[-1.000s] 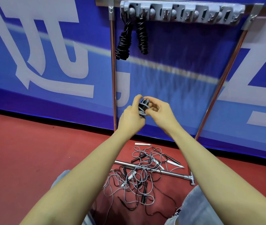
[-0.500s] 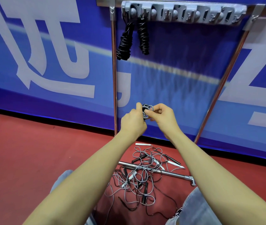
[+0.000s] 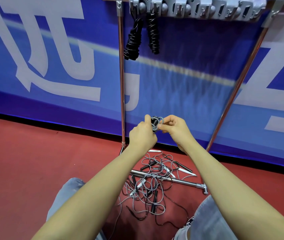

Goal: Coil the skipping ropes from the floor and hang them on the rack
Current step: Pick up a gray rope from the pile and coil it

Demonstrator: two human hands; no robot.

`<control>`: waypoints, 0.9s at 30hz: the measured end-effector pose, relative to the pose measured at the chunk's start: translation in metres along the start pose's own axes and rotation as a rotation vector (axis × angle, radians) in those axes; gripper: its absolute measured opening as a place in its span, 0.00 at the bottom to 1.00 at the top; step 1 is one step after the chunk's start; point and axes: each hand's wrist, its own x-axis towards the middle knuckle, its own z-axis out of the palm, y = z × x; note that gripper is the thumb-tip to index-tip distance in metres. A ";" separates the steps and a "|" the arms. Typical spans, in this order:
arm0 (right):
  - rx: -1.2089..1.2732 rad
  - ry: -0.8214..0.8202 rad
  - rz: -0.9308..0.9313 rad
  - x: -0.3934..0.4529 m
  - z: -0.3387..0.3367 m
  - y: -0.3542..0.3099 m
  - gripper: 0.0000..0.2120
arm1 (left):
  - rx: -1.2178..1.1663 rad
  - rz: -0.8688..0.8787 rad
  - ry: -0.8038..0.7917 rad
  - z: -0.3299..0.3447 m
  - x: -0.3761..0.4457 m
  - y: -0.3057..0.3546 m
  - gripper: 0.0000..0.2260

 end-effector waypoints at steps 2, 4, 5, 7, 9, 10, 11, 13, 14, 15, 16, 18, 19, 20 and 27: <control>-0.074 0.029 -0.012 0.000 0.003 -0.001 0.10 | 0.011 -0.010 0.013 0.003 -0.002 -0.001 0.17; -0.190 0.075 -0.028 0.000 0.007 0.001 0.11 | 0.043 -0.013 0.012 0.004 -0.004 -0.001 0.17; -0.250 0.107 -0.032 0.001 0.009 0.002 0.11 | 0.063 -0.008 0.013 0.005 -0.004 -0.001 0.16; -0.322 0.152 -0.038 -0.001 0.013 0.003 0.10 | 0.079 0.003 0.032 0.004 -0.005 -0.002 0.16; -0.316 0.157 -0.045 -0.001 0.016 0.004 0.08 | 0.072 0.007 0.056 0.002 -0.006 -0.003 0.16; -0.310 0.152 -0.048 -0.001 0.017 0.003 0.08 | 0.069 0.007 0.067 0.002 -0.007 -0.004 0.16; -0.305 0.153 -0.047 -0.001 0.018 0.003 0.08 | 0.064 0.006 0.078 0.001 -0.007 -0.004 0.16; -0.260 0.178 -0.043 0.000 0.019 0.004 0.09 | 0.044 0.012 0.099 0.000 -0.008 -0.005 0.15; -0.227 0.193 -0.036 0.000 0.020 0.004 0.09 | 0.034 0.021 0.107 0.000 -0.008 -0.006 0.15; -0.200 0.203 -0.027 0.001 0.020 0.006 0.09 | 0.026 0.032 0.111 -0.001 -0.007 -0.007 0.15; -0.180 0.208 -0.025 0.001 0.020 0.006 0.09 | 0.013 0.043 0.113 -0.001 -0.006 -0.008 0.15; -0.147 0.217 -0.032 0.000 0.021 0.007 0.08 | -0.060 0.064 0.114 0.000 -0.003 -0.010 0.15; -0.148 0.228 -0.040 0.000 0.021 0.008 0.08 | -0.112 0.074 0.110 0.000 -0.002 -0.010 0.15; -0.159 0.239 -0.051 -0.001 0.022 0.008 0.08 | -0.159 0.080 0.101 -0.001 -0.002 -0.011 0.15; -0.150 0.195 -0.068 0.002 0.017 0.013 0.12 | -0.242 0.076 0.014 -0.004 -0.004 -0.018 0.16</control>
